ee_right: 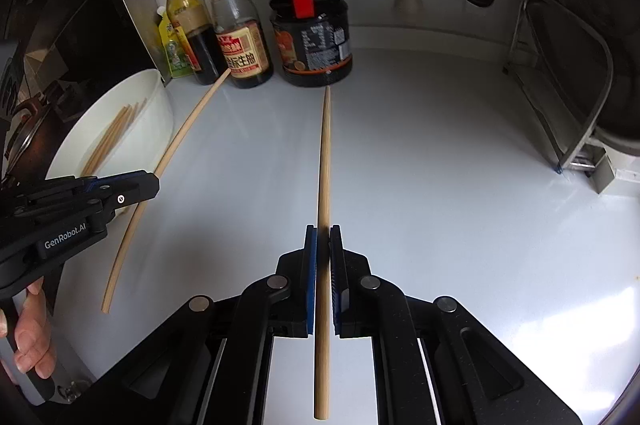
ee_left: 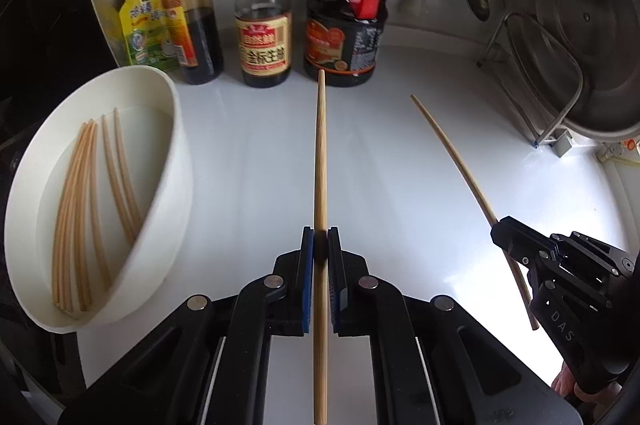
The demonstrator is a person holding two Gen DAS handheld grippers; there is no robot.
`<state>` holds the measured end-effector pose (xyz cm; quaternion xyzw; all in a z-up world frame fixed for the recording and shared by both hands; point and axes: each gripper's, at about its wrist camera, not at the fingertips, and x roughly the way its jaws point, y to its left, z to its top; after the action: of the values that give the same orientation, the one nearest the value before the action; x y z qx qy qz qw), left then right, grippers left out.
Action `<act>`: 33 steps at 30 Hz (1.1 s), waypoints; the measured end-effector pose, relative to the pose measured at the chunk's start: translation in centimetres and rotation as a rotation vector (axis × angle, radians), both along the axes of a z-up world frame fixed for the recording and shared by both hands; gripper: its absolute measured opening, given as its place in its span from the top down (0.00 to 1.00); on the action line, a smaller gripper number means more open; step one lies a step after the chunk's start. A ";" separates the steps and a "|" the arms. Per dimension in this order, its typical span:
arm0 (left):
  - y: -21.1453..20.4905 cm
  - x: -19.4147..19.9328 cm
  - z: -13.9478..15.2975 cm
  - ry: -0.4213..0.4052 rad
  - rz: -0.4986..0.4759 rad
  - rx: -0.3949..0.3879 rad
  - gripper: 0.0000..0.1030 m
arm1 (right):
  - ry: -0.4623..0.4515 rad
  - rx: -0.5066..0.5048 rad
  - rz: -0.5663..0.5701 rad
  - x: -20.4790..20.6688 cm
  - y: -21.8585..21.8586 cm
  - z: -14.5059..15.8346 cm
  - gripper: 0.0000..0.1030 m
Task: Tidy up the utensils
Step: 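Lower the chopstick with the right tool into the basin and open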
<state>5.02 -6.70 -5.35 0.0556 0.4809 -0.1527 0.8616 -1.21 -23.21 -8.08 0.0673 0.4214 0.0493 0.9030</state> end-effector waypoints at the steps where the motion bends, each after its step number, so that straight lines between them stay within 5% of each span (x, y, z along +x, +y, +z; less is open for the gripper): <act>1: 0.8 0.3 0.6 -0.008 0.009 -0.005 0.93 | -0.010 0.004 0.009 0.3 0.6 0.7 0.94; 9: 8.4 2.1 4.3 -0.068 0.098 -0.019 0.93 | -0.098 0.013 0.123 4.0 7.9 5.1 0.94; 17: 17.5 4.6 4.4 -0.064 0.232 -0.002 0.93 | -0.116 0.016 0.276 8.5 17.0 6.9 0.94; 24: 22.5 7.0 2.1 -0.015 0.316 0.008 0.93 | -0.055 0.022 0.373 11.8 23.8 5.7 0.94; 33: 24.4 9.2 -0.1 0.040 0.335 0.010 0.93 | 0.060 0.028 0.378 15.2 26.8 2.8 0.94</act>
<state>14.18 17.70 -5.47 -0.0243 0.5013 -0.0056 0.8649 13.96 3.56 -5.27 0.0010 0.4525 0.2220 0.8637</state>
